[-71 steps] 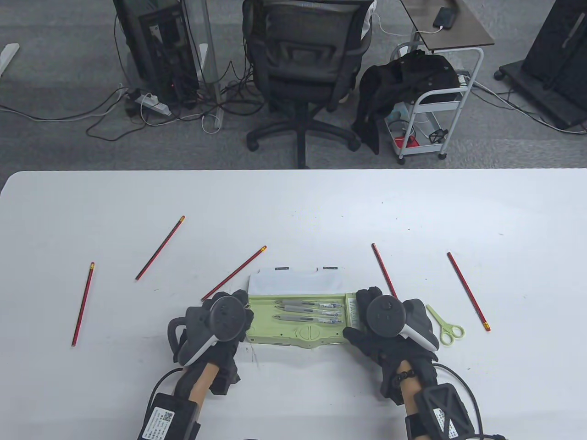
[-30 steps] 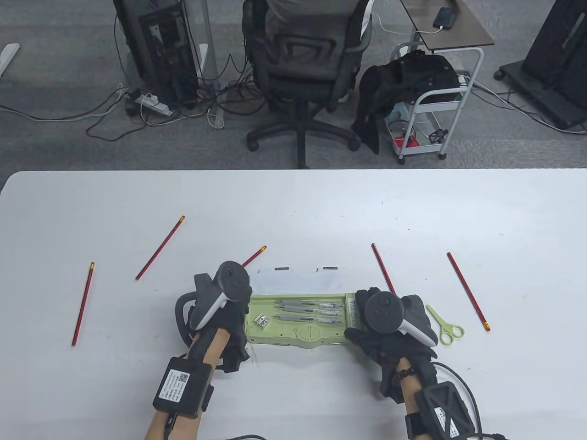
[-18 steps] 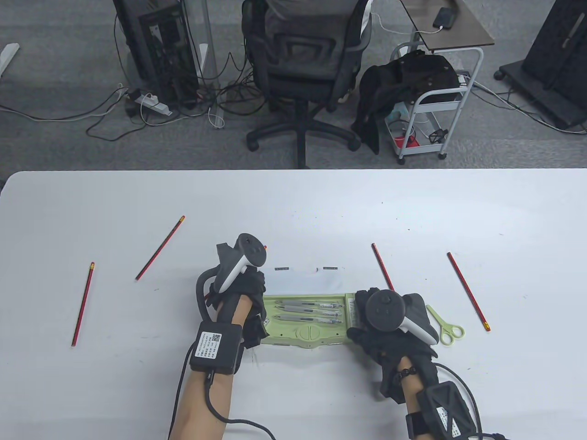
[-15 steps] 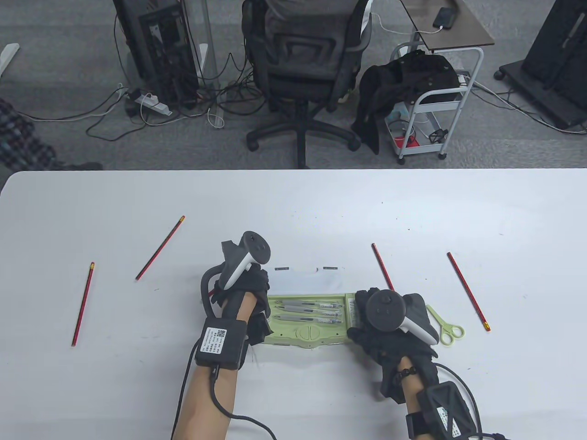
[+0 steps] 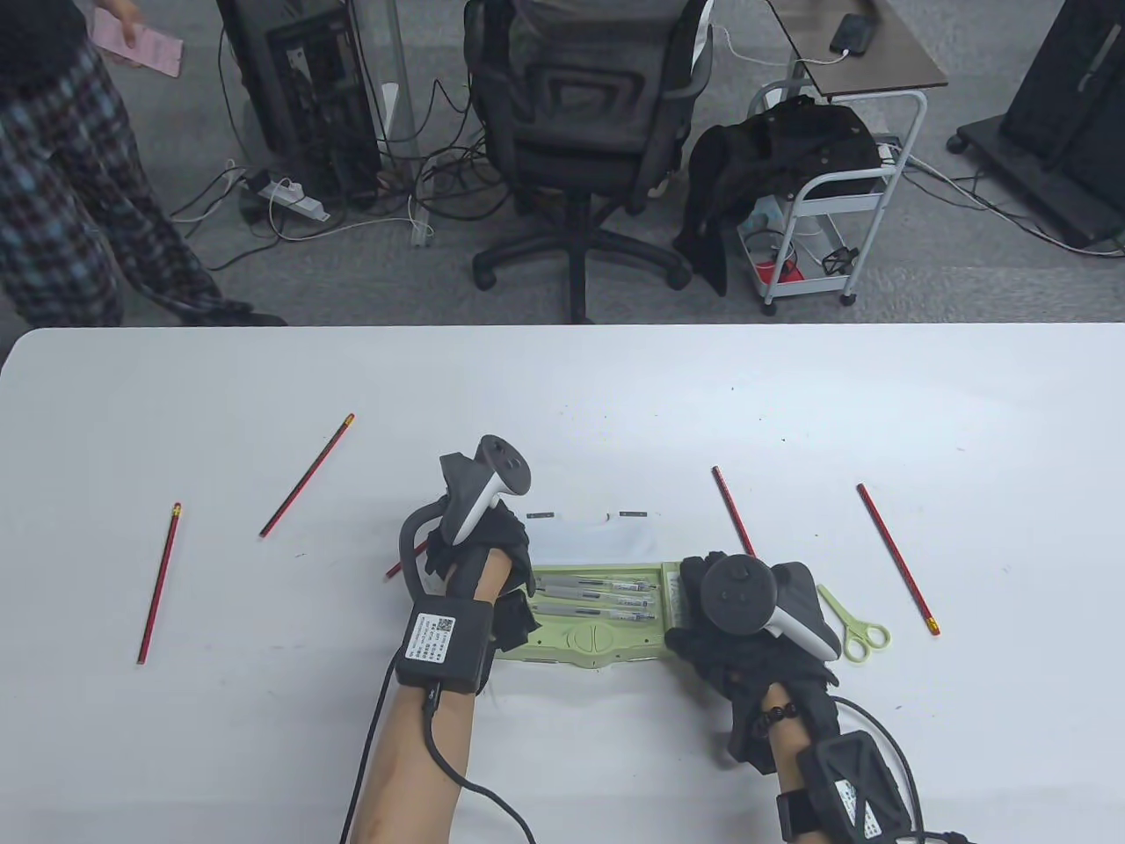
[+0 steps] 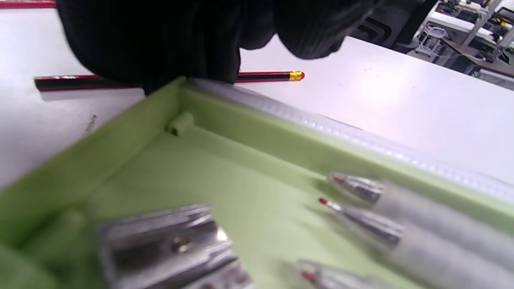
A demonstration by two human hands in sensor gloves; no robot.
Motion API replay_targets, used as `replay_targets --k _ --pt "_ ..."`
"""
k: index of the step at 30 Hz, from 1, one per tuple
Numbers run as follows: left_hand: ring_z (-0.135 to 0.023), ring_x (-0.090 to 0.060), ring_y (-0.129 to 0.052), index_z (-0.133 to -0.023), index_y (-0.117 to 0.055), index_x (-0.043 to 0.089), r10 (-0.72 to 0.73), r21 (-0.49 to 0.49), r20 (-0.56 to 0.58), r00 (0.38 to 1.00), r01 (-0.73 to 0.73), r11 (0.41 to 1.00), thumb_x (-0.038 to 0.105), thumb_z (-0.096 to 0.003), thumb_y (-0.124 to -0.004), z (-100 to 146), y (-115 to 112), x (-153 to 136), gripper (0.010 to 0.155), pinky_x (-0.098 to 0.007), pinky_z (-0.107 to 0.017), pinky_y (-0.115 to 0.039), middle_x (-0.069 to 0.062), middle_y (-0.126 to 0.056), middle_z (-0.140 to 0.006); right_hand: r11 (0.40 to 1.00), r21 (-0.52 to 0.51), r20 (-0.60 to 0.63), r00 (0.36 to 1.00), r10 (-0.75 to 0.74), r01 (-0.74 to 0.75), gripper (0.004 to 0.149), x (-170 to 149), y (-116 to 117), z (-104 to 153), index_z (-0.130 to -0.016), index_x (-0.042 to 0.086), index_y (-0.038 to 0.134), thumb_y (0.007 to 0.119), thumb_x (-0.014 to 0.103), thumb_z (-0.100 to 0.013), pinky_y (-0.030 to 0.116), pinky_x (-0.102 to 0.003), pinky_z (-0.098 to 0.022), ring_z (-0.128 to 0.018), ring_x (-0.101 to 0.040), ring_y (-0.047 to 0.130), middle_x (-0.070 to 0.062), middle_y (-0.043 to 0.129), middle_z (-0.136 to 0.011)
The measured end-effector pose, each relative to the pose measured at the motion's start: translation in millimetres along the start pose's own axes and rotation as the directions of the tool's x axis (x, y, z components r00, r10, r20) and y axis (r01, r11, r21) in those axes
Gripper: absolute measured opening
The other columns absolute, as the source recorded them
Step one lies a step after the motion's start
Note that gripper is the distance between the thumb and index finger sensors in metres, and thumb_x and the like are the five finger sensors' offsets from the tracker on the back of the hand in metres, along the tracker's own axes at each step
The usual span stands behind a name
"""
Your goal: Organize multifunction pencil case
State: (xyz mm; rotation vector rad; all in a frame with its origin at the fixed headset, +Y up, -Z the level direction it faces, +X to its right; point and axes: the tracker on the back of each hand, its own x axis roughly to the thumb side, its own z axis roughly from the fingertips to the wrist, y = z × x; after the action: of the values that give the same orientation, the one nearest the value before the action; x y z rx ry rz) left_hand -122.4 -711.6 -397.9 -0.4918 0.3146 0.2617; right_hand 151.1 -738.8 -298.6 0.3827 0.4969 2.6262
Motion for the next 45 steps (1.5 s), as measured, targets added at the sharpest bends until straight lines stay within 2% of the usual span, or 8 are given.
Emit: replay_targets --k 6,11,14,18,24,30,37,45 --pt "-0.074 -0.038 -0.097 -0.111 -0.044 -0.006 0.103 0.027 0.013 0.995 -0.103 0.994 0.029 -0.0557 -0.074 0.5 5.8 -11.4 0.073 -0.062 -0.054 -0.081 -0.030 -0.083 -0.099 1.000 0.004 -0.008 1.000 0.014 -0.014 0.084 0.9 -0.1 -0.2 -0.110 -0.008 0.025 0.072 0.033 -0.053 0.058 -0.064 -0.070 -0.095 -0.060 0.060 -0.048 0.019 -0.104" --pt "-0.073 -0.036 -0.091 -0.114 -0.040 0.001 0.219 0.072 0.102 0.970 -0.227 0.971 0.040 -0.0538 -0.072 8.7 13.4 -20.0 0.079 -0.065 -0.057 -0.075 -0.015 -0.080 -0.094 1.000 0.000 -0.009 1.000 0.020 -0.020 0.084 1.7 -0.1 -0.5 -0.110 -0.009 0.026 0.072 0.033 -0.053 0.059 -0.064 -0.070 -0.094 -0.060 0.062 -0.049 0.020 -0.103" --pt "-0.078 -0.041 -0.090 -0.114 -0.049 0.017 0.266 0.052 0.179 0.947 -0.279 0.959 0.052 -0.0503 -0.069 18.4 19.5 -25.9 0.076 -0.068 -0.060 -0.072 -0.016 -0.081 -0.096 1.000 -0.008 -0.008 1.000 0.023 -0.023 0.084 1.9 0.2 -0.1 -0.110 -0.009 0.026 0.072 0.033 -0.053 0.059 -0.064 -0.070 -0.094 -0.060 0.062 -0.049 0.020 -0.104" --pt "-0.083 -0.046 -0.090 -0.104 -0.072 0.018 0.260 0.030 0.270 0.927 -0.278 0.960 0.064 -0.0418 -0.066 33.8 23.8 -37.6 0.078 -0.069 -0.061 -0.071 -0.019 -0.083 -0.101 0.999 -0.034 -0.001 1.000 0.011 -0.011 0.084 0.0 -0.4 0.5 -0.110 -0.007 0.029 0.074 0.034 -0.052 0.061 -0.063 -0.069 -0.094 -0.059 0.065 -0.047 0.023 -0.104" --pt "-0.090 -0.051 -0.086 -0.102 -0.076 0.013 0.319 -0.064 0.407 0.856 -0.321 0.945 0.069 -0.0377 -0.064 57.1 13.0 -65.4 0.086 -0.071 -0.064 -0.067 -0.023 -0.079 -0.107 0.995 -0.088 0.020 0.999 -0.043 0.045 0.083 -8.6 -2.9 1.2 -0.111 -0.002 0.037 0.079 0.037 -0.050 0.065 -0.060 -0.069 -0.093 -0.055 0.070 -0.043 0.029 -0.107" --pt "-0.097 -0.054 -0.078 -0.105 -0.071 0.010 0.317 -0.064 0.468 0.825 -0.326 0.943 0.068 -0.0391 -0.063 69.7 -5.2 -76.2 0.089 -0.072 -0.066 -0.062 -0.027 -0.072 -0.112 0.994 -0.085 0.032 0.997 -0.071 0.074 0.081 -11.7 -4.7 2.0 -0.111 -0.002 0.038 0.079 0.035 -0.051 0.066 -0.060 -0.069 -0.092 -0.055 0.071 -0.042 0.029 -0.107" --pt "-0.102 -0.055 -0.067 -0.108 -0.064 0.011 0.186 -0.013 0.535 0.824 -0.212 0.977 0.061 -0.0463 -0.064 72.6 -30.1 -76.8 0.080 -0.072 -0.068 -0.057 -0.024 -0.063 -0.115 0.988 -0.058 0.036 0.989 -0.140 0.142 0.077 -15.5 -6.1 3.1 -0.111 -0.001 0.037 0.078 0.028 -0.052 0.064 -0.061 -0.070 -0.094 -0.057 0.068 -0.042 0.026 -0.107" --pt "-0.108 -0.049 -0.059 -0.107 -0.059 0.029 -0.234 0.280 0.562 0.793 0.084 0.956 0.044 -0.0533 -0.071 68.9 -54.2 -77.2 0.057 -0.069 -0.073 -0.055 -0.017 -0.048 -0.121 0.985 -0.056 0.033 0.986 -0.164 0.165 0.076 -14.1 -6.9 2.4 -0.111 -0.002 0.038 0.078 0.025 -0.053 0.063 -0.062 -0.069 -0.093 -0.059 0.066 -0.044 0.026 -0.106"
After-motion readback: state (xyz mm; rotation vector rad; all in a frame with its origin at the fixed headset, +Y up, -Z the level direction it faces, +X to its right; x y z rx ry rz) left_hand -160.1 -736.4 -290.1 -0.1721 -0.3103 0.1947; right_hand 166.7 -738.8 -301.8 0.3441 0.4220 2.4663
